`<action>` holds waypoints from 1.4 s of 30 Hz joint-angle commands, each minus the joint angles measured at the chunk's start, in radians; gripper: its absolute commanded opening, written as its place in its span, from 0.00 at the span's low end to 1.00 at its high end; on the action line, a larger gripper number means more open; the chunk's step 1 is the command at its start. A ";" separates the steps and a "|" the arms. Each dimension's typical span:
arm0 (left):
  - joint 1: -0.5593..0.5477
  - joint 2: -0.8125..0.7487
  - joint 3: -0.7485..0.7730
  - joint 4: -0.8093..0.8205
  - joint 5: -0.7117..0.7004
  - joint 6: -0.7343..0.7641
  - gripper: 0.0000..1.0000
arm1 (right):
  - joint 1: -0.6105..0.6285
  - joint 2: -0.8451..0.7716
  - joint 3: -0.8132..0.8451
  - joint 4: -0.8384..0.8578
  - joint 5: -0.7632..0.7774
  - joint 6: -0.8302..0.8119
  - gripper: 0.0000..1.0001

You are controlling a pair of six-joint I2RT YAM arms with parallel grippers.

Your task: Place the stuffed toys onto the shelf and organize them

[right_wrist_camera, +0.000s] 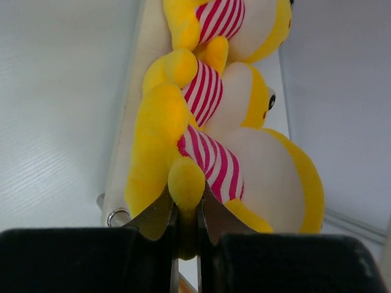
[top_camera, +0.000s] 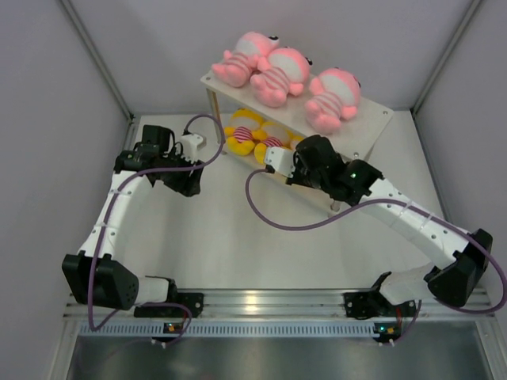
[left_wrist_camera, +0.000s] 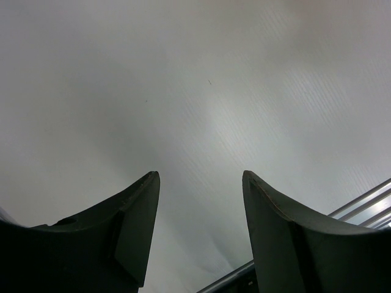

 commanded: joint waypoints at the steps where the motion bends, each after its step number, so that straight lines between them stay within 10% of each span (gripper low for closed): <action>1: 0.004 -0.036 -0.004 -0.010 0.028 0.010 0.62 | -0.109 -0.055 -0.056 0.067 -0.039 0.005 0.00; 24: 0.004 -0.030 -0.017 -0.010 0.039 0.006 0.62 | -0.355 -0.122 -0.409 0.438 -0.327 0.006 0.00; 32: 0.004 -0.025 -0.015 -0.012 0.040 0.010 0.63 | -0.349 -0.101 -0.279 0.239 -0.291 0.060 0.67; 42: 0.004 -0.033 -0.020 -0.012 0.045 0.007 0.62 | -0.199 0.025 -0.126 -0.010 -0.090 0.075 0.73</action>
